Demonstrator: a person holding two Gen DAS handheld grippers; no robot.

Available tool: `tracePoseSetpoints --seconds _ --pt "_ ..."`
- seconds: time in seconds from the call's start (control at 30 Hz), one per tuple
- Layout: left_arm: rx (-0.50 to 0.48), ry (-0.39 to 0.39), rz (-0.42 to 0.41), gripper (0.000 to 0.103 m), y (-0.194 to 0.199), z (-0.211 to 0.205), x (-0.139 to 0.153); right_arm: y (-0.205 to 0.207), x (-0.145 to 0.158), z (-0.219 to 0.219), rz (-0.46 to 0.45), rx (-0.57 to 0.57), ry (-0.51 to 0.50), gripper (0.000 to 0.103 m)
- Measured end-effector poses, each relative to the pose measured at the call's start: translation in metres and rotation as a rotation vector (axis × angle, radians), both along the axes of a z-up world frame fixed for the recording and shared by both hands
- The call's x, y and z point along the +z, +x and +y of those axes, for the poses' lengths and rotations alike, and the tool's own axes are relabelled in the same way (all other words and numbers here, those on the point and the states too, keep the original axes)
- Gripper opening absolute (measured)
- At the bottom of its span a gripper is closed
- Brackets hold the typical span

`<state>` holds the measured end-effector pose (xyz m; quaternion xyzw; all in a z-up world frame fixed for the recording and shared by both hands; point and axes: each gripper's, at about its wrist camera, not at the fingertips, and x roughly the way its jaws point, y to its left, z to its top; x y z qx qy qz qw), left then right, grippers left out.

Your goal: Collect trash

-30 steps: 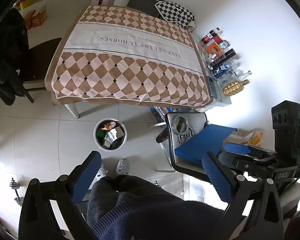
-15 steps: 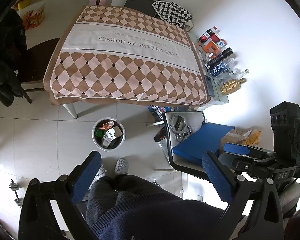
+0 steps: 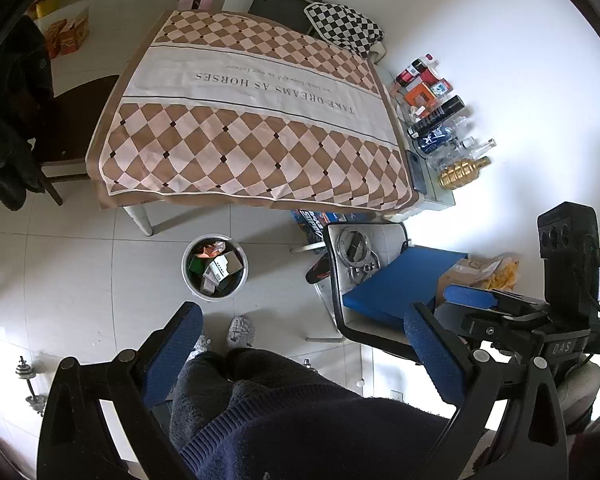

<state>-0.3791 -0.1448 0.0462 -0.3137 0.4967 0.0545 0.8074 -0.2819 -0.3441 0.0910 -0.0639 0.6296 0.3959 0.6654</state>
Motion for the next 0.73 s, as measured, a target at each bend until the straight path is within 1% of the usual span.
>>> tracePoseSetpoints --seconds 0.73 --pt "-0.010 -0.007 -0.009 0.103 -0.0045 0.0054 0.0008 -0.0018 0.0008 -0.0062 0.007 0.015 -0.001 0.103"
